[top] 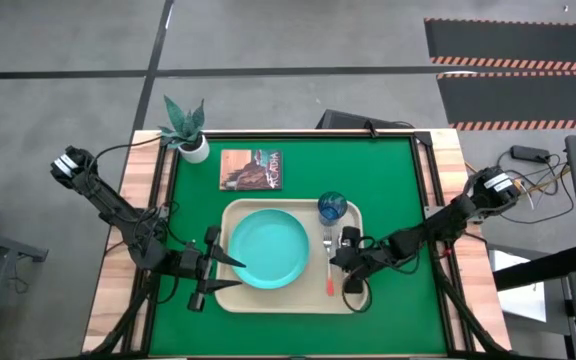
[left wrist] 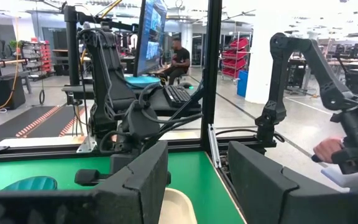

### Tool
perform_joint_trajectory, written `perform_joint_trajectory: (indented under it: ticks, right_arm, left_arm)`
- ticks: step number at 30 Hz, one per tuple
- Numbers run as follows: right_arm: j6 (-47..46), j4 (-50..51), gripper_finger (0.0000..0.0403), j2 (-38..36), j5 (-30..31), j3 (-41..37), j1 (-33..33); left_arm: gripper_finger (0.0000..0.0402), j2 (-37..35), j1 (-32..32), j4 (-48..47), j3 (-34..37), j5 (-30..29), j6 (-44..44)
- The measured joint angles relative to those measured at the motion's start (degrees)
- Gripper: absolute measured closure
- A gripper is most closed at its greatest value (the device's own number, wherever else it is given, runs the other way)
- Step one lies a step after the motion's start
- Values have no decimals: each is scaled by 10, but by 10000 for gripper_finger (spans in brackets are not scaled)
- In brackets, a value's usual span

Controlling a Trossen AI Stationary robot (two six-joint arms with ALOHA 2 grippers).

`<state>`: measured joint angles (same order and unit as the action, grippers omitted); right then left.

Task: Pick and place plate/cup/fork/spoon on tray
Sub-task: Adjust the tableware on the serving tray

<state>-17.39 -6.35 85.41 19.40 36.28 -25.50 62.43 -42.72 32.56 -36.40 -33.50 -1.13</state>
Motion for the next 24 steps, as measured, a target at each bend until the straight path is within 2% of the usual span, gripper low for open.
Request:
perform_joint_trajectory:
  ticks: [6, 24]
  right_arm:
    - [25, -81, 394, 0, 1, -29, 1]
    - [17, -94, 394, 0, 1, -37, 9]
  left_arm:
    - [246, 0, 0, 0, 0, 0, 0]
    - [246, 0, 0, 0, 0, 0, 0]
